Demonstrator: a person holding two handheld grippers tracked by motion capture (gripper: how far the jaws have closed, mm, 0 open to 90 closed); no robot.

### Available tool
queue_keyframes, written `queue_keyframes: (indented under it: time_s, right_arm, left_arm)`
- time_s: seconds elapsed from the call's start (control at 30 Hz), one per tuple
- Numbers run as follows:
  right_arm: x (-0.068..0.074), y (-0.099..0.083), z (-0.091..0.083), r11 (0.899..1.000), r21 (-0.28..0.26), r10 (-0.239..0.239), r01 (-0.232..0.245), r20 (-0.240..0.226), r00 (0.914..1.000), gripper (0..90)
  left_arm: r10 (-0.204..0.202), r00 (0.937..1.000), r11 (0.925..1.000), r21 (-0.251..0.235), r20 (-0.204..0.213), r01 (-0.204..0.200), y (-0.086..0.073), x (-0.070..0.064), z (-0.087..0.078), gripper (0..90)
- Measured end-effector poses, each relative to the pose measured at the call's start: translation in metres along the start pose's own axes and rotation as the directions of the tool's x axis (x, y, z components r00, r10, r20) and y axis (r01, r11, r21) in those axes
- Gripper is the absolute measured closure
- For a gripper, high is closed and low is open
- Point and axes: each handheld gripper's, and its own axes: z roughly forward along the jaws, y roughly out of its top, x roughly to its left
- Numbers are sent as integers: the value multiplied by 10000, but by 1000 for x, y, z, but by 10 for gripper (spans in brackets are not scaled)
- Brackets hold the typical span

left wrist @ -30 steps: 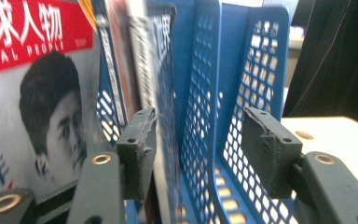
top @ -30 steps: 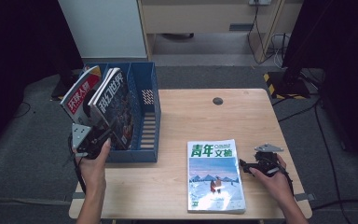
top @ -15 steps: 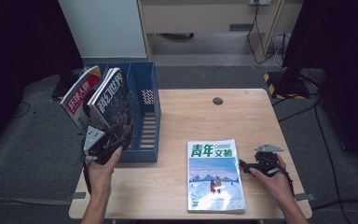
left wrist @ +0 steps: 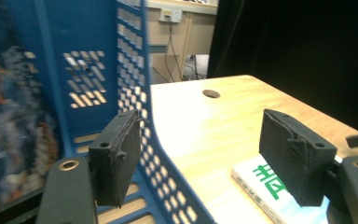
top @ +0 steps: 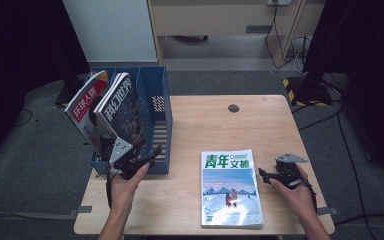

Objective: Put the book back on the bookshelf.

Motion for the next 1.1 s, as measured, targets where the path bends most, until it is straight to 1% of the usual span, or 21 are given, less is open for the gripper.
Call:
queue_keyframes:
  time_s: [0.03, 0.1, 0.13, 0.17, 0.23, 0.3, 0.33, 0.43, 0.5, 0.53, 0.6, 0.67, 0.77, 0.83, 0.9, 0.93, 1.0, 1.07, 1.1]
  right_arm:
    - [0, 1, -1, 9999, -61, -134, 134, -5, 9999, 240]
    - [0, 2, -2, 9999, -120, -73, 73, -63, 10000, 263]
    - [0, 2, -3, 9999, -152, 16, -17, -68, 10000, 277]
    - [0, 3, -3, 9997, -224, -31, 29, -93, 10000, 286]
    - [0, 4, -5, 9996, -270, 86, -90, -157, 9998, 307]
    - [-1, 5, -7, 9994, -360, -16, 8, -220, 9998, 322]
    - [0, 5, -8, 9992, -386, 72, -83, -277, 9996, 330]
    - [1, 6, -9, 9990, -427, 74, -90, -375, 9993, 331]
    - [1, 6, -8, 9989, -471, 57, -77, -424, 9991, 321]
    - [2, 7, -9, 9987, -478, 141, -164, -489, 9987, 315]
    - [3, 8, -9, 9987, -475, 150, -177, -560, 9983, 296]
    - [5, 8, -9, 9985, -506, 181, -213, -625, 9979, 271]
    - [7, 10, -8, 9986, -498, 149, -184, -711, 9974, 231]
    - [8, 10, -8, 9983, -544, 168, -209, -743, 9971, 206]
    - [9, 11, -8, 9983, -526, 197, -239, -784, 9967, 185]
    - [9, 11, -9, 9985, -508, 147, -188, -800, 9967, 177]
    - [11, 12, -9, 9982, -557, 185, -232, -828, 9964, 166]
    - [12, 13, -9, 9982, -542, 192, -238, -845, 9962, 157]
    - [12, 13, -9, 9981, -549, 216, -263, -849, 9962, 152]
  left_arm:
    - [129, 9999, 9999, 98, -1, -129, 0, -4, 2, 282]
    - [141, 9996, 9997, 207, 225, -146, -2, -9, 6, 277]
    - [221, 9993, 9993, 303, 310, -231, -2, -13, 8, 276]
    - [272, 9989, 9989, 362, 373, -285, -3, -17, 11, 273]
    - [503, 9971, 9969, 571, 564, -535, -4, -25, 16, 271]
    - [663, 9951, 9946, 748, 730, -717, -6, -32, 21, 264]
    - [744, 9941, 9932, 836, 785, -810, -7, -36, 23, 261]
    - [896, 9916, 9901, 998, 938, -989, -10, -44, 29, 257]
    - [972, 9889, 9875, 1133, 1123, -1099, -13, -52, 34, 250]
    - [1061, 9873, 9853, 1210, 1185, -1204, -14, -55, 36, 247]
    - [1148, 9853, 9808, 1429, 1264, -1326, -17, -60, 41, 239]
    - [1191, 9832, 9762, 1646, 1384, -1414, -21, -64, 45, 232]
    - [1349, 9800, 9703, 1811, 1464, -1606, -25, -69, 51, 226]
    - [1375, 9780, 9662, 1960, 1567, -1673, -27, -72, 54, 219]
    - [1578, 9741, 9607, 2030, 1617, -1893, -29, -76, 56, 215]
    - [1597, 9730, 9601, 2028, 1667, -1923, -29, -78, 57, 215]
    - [1543, 9732, 9599, 2073, 1705, -1885, -30, -81, 61, 213]
    - [1600, 9703, 9567, 2138, 1812, -1977, -30, -84, 66, 211]
    - [1711, 9694, 9541, 2159, 1760, -2076, -31, -86, 69, 210]
